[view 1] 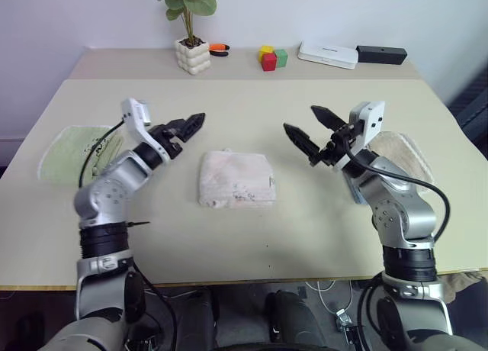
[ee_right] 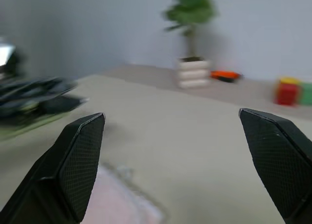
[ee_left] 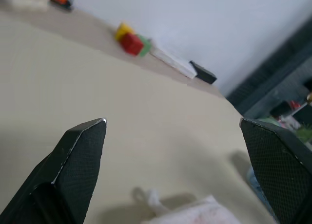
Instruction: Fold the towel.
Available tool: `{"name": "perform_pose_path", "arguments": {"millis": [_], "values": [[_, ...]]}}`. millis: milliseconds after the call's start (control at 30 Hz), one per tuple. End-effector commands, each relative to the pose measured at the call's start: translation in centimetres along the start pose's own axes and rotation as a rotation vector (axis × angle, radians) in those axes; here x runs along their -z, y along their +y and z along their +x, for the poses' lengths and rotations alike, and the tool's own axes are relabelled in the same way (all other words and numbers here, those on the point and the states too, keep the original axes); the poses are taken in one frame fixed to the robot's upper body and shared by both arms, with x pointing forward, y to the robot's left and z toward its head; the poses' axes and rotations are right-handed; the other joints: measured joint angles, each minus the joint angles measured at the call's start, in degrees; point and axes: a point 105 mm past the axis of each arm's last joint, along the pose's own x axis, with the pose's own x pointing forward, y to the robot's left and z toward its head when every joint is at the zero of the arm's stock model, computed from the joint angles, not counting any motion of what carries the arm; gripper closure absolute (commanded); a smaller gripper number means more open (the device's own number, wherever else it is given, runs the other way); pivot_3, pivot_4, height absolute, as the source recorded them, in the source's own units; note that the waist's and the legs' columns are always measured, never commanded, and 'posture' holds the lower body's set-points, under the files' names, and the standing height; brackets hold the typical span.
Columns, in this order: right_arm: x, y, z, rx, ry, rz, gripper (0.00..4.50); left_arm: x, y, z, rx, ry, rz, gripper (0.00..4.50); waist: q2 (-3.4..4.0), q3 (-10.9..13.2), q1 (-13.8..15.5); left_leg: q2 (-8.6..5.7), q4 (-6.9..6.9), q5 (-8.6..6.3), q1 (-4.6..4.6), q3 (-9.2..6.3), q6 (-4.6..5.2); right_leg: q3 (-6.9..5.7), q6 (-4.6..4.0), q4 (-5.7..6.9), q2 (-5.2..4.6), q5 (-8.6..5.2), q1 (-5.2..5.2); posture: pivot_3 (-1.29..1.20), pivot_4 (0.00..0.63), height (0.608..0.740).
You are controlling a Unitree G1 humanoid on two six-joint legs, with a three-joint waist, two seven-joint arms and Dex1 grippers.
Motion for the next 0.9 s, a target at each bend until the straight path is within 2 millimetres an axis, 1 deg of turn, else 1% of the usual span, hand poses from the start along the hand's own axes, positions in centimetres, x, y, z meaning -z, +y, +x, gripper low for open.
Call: {"name": "perform_pose_path", "arguments": {"millis": [33,133,233,333,367,433,467,667,767,833,867,900], "values": [[-0.7,2.2,-0.4,-0.142,0.017,-0.080,0.01,2.0,0.4,-1.9,0.040,0.172,-0.160,0.02,0.01,0.0,-0.1,0.00,-0.01,0.00,0.00,0.01,0.00,0.00,0.00,0.00,0.00,0.00,-0.01,0.00,0.150,0.735],[-0.7,2.5,-0.7,-0.170,0.034,-0.111,0.01,2.5,1.5,-2.7,0.001,0.214,-0.241,0.02,-0.04,0.0,0.1,0.00,-0.01,0.01,0.00,0.01,-0.02,0.00,0.00,0.02,0.00,0.00,-0.02,0.00,0.150,0.735],[-0.8,2.4,-0.8,-0.177,0.045,-0.128,0.01,4.1,2.2,-3.4,-0.013,0.296,-0.339,0.02,-0.04,0.0,0.2,-0.01,0.00,0.03,0.01,-0.03,-0.06,-0.05,-0.01,0.03,-0.01,0.00,0.00,0.00,0.150,0.735],[-0.7,2.4,-0.7,-0.174,0.042,-0.124,0.01,4.8,1.6,-3.5,0.035,0.336,-0.396,0.02,-0.04,0.0,0.2,-0.01,0.00,0.03,0.01,-0.03,-0.06,-0.06,-0.02,0.02,-0.02,-0.01,0.00,0.00,0.150,0.735],[-0.7,2.4,-0.7,-0.173,0.043,-0.123,0.01,5.2,1.0,-3.4,0.068,0.361,-0.433,0.02,-0.04,0.0,0.2,-0.02,-0.01,0.03,0.01,-0.03,-0.06,-0.05,-0.02,0.02,-0.02,-0.01,0.00,0.00,0.150,0.735],[-0.6,2.5,-0.5,-0.168,0.040,-0.126,0.01,6.2,0.0,-3.3,0.113,0.419,-0.472,0.02,-0.04,0.0,0.2,-0.02,-0.01,0.04,0.01,-0.03,-0.06,-0.05,-0.02,0.02,-0.02,-0.01,0.01,0.00,0.150,0.735],[-0.6,2.5,-0.5,-0.167,0.041,-0.129,0.01,7.0,-0.1,-3.2,0.113,0.444,-0.484,0.02,-0.04,0.0,0.2,-0.02,-0.01,0.04,0.01,-0.02,-0.07,-0.05,-0.02,0.02,-0.03,-0.01,0.01,0.00,0.150,0.735],[-0.8,2.3,-0.3,-0.153,0.040,-0.148,0.01,9.7,0.0,-3.1,0.090,0.522,-0.519,0.02,-0.02,0.0,0.2,-0.03,-0.03,0.04,0.04,-0.02,-0.07,-0.05,-0.02,0.02,-0.03,0.00,0.02,0.00,0.150,0.735],[-1.0,2.0,-0.3,-0.139,0.040,-0.158,0.01,11.2,-0.2,-2.8,0.098,0.559,-0.574,0.02,0.00,0.0,0.4,-0.04,-0.02,0.04,0.05,-0.02,-0.07,-0.05,-0.02,0.01,-0.05,-0.01,0.05,0.00,0.150,0.735],[-1.0,1.9,-0.3,-0.134,0.040,-0.162,0.00,11.4,-0.5,-2.2,0.125,0.548,-0.629,0.53,0.00,0.0,0.5,-0.08,-0.02,0.04,0.11,-0.02,-0.07,-0.05,-0.03,-0.01,-0.08,-0.01,0.13,0.00,0.150,0.735],[-1.0,1.9,-0.2,-0.132,0.040,-0.163,0.00,11.4,-0.6,-2.0,0.133,0.544,-0.647,0.87,0.01,0.0,0.7,-0.09,-0.01,0.04,0.13,-0.02,-0.07,-0.05,-0.03,-0.01,-0.09,-0.01,0.16,0.00,0.150,0.735],[-1.0,1.9,-0.2,-0.131,0.040,-0.163,0.00,11.7,-0.7,-1.7,0.132,0.551,-0.645,1.30,0.01,0.0,0.7,-0.10,0.00,0.04,0.13,-0.02,-0.07,-0.05,-0.03,-0.01,-0.10,-0.01,0.16,0.00,0.150,0.735]]}}
